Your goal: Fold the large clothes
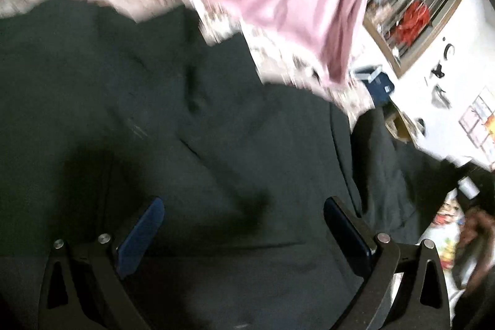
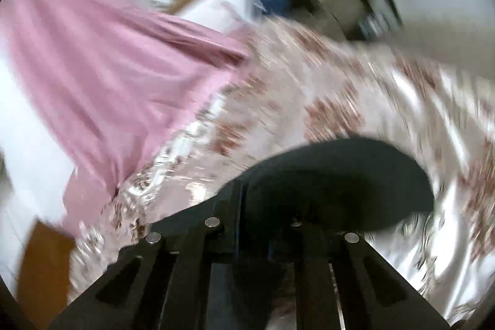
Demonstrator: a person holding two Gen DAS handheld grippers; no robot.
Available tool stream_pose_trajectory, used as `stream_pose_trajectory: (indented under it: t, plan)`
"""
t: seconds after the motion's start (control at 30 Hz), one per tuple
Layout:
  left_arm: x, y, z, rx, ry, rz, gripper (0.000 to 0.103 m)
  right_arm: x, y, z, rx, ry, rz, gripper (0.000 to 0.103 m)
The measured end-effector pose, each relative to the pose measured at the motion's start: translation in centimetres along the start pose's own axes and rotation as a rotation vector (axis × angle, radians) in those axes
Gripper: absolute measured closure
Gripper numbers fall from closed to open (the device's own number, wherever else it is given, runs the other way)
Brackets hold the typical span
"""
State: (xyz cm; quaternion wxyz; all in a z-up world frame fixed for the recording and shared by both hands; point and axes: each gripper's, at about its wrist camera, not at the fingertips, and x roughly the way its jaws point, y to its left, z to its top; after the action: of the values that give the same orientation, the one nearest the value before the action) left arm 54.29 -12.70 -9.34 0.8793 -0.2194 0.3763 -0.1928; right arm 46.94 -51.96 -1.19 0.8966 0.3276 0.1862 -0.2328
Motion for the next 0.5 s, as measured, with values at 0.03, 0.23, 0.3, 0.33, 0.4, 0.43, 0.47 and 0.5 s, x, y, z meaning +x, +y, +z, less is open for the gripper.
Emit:
stream_pose_trajectory:
  t: [0.03,0.23,0.3,0.33,0.4,0.43,0.47,0.5]
  plan:
    - [-1.6,0.7,0.2,0.007,-0.029,0.005,0.000,-1.0,2.1,0.0,-0.064,-0.025,0.015,0.092]
    - [-10.6,7.0,0.0,-0.095,-0.159,0.027,0.000,-4.6,17.5,-3.4,-0.517,-0.041,0.181,0.092]
    - [-13.6,9.8,-1.4,-0.182,-0.194,0.054,0.000,-5.6,21.3,-6.2,-0.613,-0.001,0.233,0.092]
    - [-14.4,10.7,-1.8,-0.219,-0.208,0.062,0.000,-5.8,22.9,-7.4,-0.665,0.013,0.249,0.092]
    - [-16.6,12.6,-2.3,-0.309,-0.250,0.073,0.000,-6.5,25.3,-10.7,-0.793,0.041,0.274,0.092]
    - [-17.1,13.0,-2.4,-0.334,-0.271,0.073,0.000,-7.0,26.7,-13.1,-0.880,0.073,0.281,0.092]
    - [-17.8,13.4,-2.6,-0.354,-0.293,0.076,0.000,-8.1,27.4,-15.0,-0.935,0.100,0.282,0.092]
    - [-18.1,13.6,-2.8,-0.364,-0.302,0.084,0.000,-8.1,28.5,-17.0,-0.998,0.142,0.281,0.092]
